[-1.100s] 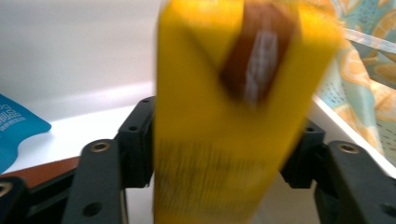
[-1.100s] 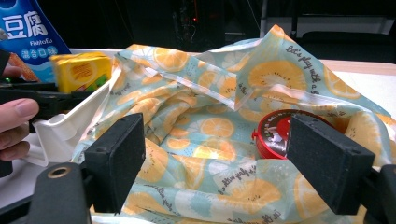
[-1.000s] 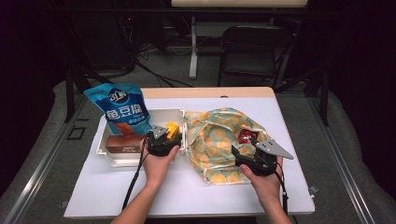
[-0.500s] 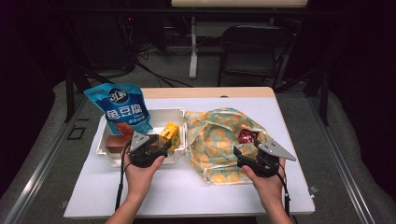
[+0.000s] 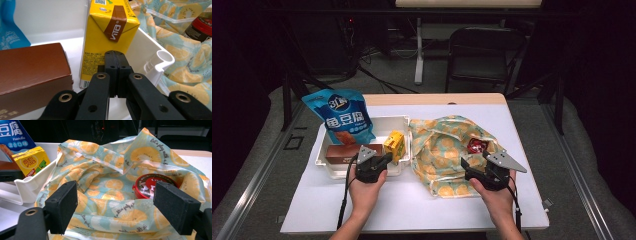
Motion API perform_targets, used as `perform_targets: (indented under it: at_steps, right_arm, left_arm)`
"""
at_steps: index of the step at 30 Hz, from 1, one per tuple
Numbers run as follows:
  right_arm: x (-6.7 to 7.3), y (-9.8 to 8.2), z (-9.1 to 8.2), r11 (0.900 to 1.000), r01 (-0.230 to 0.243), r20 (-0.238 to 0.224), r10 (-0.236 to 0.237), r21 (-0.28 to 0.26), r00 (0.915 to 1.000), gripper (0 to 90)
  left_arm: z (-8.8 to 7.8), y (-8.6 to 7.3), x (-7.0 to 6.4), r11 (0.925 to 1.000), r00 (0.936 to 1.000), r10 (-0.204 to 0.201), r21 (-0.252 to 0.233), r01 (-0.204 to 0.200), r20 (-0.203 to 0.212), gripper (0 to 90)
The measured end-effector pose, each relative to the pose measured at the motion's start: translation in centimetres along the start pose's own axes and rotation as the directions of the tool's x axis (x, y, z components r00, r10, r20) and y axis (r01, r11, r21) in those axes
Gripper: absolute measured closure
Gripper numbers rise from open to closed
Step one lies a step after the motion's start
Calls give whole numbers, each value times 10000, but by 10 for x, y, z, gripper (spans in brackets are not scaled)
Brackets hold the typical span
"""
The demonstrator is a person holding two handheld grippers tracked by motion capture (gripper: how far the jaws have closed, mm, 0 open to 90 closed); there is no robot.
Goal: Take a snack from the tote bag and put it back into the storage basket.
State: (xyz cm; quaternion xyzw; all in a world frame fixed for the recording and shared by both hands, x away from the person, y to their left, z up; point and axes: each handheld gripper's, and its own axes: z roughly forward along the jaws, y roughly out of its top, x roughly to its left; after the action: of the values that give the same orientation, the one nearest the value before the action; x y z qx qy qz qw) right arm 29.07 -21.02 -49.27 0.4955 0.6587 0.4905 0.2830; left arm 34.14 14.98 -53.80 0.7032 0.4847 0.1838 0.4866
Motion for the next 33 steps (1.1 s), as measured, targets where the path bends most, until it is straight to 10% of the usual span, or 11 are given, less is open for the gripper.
perform_targets:
  at_steps: [33]
  right_arm:
    - [-4, 0, -1, 10000, -59, 133, 59, -17, 9999, 194]
  left_arm:
    - [43, 30, 5, 9980, 9946, -584, 200, 603, -857, 900]
